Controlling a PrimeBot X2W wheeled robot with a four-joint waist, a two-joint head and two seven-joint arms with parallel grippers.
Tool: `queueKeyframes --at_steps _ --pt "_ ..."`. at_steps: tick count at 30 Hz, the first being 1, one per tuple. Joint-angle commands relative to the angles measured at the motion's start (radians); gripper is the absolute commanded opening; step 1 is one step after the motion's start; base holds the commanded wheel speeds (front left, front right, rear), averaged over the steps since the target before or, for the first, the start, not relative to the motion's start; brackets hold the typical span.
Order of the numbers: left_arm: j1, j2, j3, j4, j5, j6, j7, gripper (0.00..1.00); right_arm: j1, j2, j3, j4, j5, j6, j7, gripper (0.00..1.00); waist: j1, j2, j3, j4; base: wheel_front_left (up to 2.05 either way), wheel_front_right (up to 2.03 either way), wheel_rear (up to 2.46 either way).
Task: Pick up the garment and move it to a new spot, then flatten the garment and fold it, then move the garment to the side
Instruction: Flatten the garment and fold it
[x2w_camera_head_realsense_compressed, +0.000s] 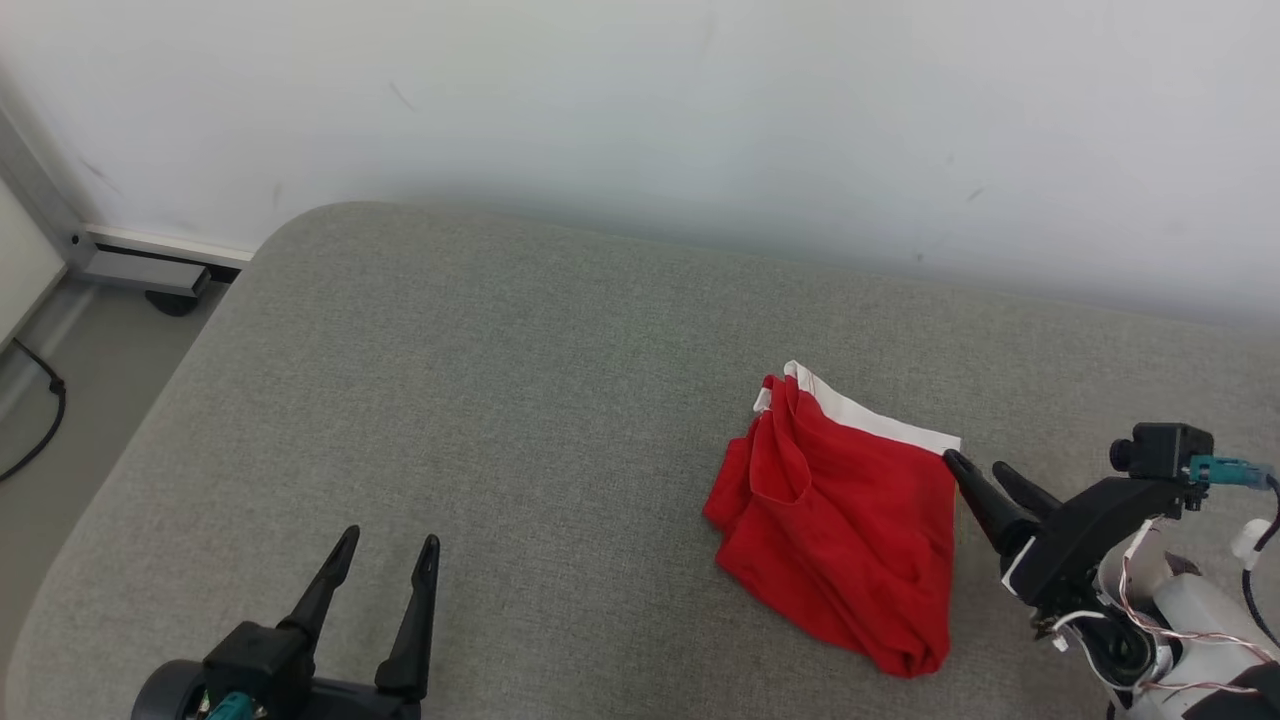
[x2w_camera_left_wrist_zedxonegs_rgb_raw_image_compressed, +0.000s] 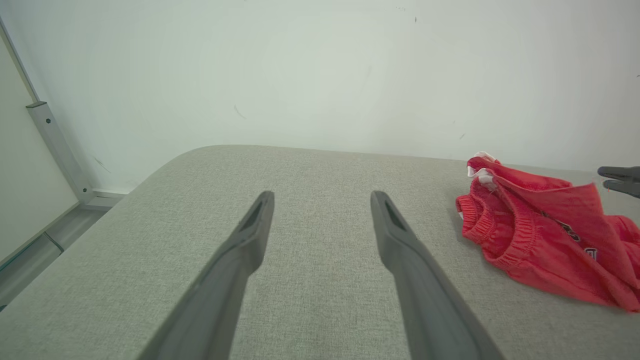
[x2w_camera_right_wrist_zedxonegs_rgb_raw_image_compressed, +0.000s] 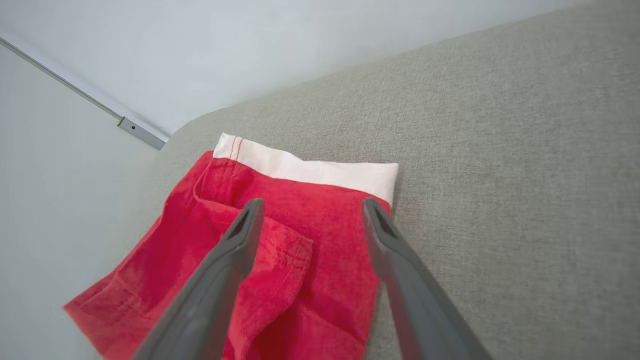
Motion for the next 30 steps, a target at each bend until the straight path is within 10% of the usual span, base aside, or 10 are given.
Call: queueKeyframes --at_steps 1,6,7,10,30 --pt "0.009 0.005 0.001 -0.003 -0.007 0.005 -0.005 1.0 0.018 -0.018 0.013 -0.009 -0.02 -0.001 -0.019 1.0 -0.0001 0.0 0.001 -0.005 0.0 0.0 0.0" --pt "-0.003 0.0 -0.005 -0.001 -0.007 0.007 -0.008 1.0 0.025 -0.065 0.099 -0.002 -0.143 -0.001 -0.096 0.92 -0.0001 0.0 0.005 -0.01 0.0 0.0 0.0" --pt "-0.006 0.001 -0.006 0.001 -0.008 0.005 -0.009 1.0 0.025 -0.062 0.113 0.006 -0.159 -0.001 -0.111 0.57 -0.0001 0.0 0.006 -0.01 0.0 0.0 0.0" --pt "-0.013 0.002 -0.01 0.006 -0.01 0.001 -0.012 1.0 0.012 -0.053 0.141 0.039 -0.195 -0.001 -0.145 0.03 -0.0001 0.0 0.009 -0.007 0.0 0.0 0.0" --pt "-0.016 0.014 -0.018 0.009 -0.024 0.014 -0.014 1.0 -0.074 0.014 0.262 0.232 -0.201 -0.001 -0.23 0.0 -0.0001 0.0 0.012 0.029 0.0 0.0 0.0"
